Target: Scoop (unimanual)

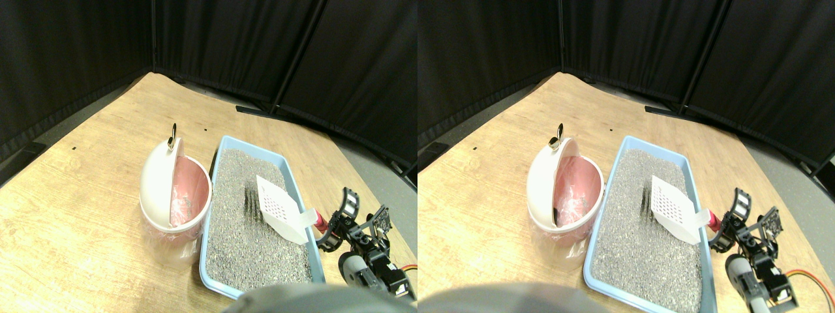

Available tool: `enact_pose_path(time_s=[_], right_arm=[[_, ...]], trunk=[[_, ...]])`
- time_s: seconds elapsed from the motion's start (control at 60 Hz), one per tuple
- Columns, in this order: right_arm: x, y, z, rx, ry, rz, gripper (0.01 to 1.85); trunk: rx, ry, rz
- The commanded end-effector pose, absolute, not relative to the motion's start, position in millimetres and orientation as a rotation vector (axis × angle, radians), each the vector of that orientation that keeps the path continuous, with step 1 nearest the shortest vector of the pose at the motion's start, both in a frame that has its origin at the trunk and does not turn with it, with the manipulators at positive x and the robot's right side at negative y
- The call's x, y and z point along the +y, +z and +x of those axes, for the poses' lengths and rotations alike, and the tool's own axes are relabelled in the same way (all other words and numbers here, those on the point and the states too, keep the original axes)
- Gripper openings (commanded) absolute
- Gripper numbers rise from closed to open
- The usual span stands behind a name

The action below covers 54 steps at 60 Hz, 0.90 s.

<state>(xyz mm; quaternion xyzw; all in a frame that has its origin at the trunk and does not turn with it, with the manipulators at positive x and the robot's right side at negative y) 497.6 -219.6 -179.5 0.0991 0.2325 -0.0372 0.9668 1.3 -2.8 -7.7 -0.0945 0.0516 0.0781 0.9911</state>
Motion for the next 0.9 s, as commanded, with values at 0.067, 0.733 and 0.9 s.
enact_pose_path(time_s=[0.067,0.733,0.9], right_arm=[[-219.6,-169.7,495.2,0.507,-0.053,0.178,1.81],[-237.3,-133.3,439.6,0.093,0.139,0.151,0.06],[-238.6,-128.7,426.9,0.109,0.183,0.139,0.06]], trunk=[[0.098,0.165,-0.200],[0.101,0.058,-0.133],[0.102,0.040,-0.125]])
